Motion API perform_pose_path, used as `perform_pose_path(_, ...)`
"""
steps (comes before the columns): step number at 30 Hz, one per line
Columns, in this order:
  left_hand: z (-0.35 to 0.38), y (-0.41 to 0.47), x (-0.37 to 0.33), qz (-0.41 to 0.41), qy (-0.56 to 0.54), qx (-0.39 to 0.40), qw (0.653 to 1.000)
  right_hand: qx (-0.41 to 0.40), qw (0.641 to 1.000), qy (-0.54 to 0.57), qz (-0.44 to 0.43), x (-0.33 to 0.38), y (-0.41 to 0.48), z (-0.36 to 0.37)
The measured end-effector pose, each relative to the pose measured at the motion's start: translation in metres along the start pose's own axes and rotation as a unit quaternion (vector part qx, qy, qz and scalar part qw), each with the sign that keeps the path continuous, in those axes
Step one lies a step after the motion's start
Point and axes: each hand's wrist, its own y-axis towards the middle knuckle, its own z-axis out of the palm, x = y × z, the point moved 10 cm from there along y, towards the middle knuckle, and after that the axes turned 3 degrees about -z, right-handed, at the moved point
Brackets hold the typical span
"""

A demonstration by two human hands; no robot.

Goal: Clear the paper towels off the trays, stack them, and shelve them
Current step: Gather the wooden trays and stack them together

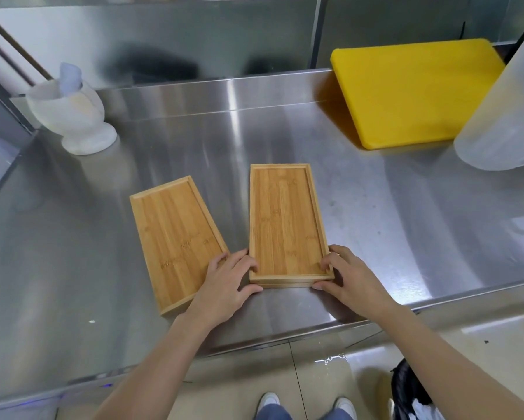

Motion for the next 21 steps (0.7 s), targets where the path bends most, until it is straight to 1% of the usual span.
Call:
perform_pose_path(4, -0.0010, -0.0019, -0.0019, 0.004, -0.003, -0.009, 1.000, -0.003, 1.000, -0.010, -0.001, 0.0025, -0.0010, -0.0003)
perform_pose_path(9, -0.0045, -0.0045, -0.0073, 0.003, 0.009, -0.038, 0.999, -0.003, 1.000, -0.008, -0.001, 0.0042, -0.0029, -0.0005)
perform_pose_path(21, -0.0056, -0.0023, -0.0007, -0.035, -0.022, -0.041, 0.998, -0.007, 1.000, 0.000, 0.000, 0.0064, -0.0022, -0.0004)
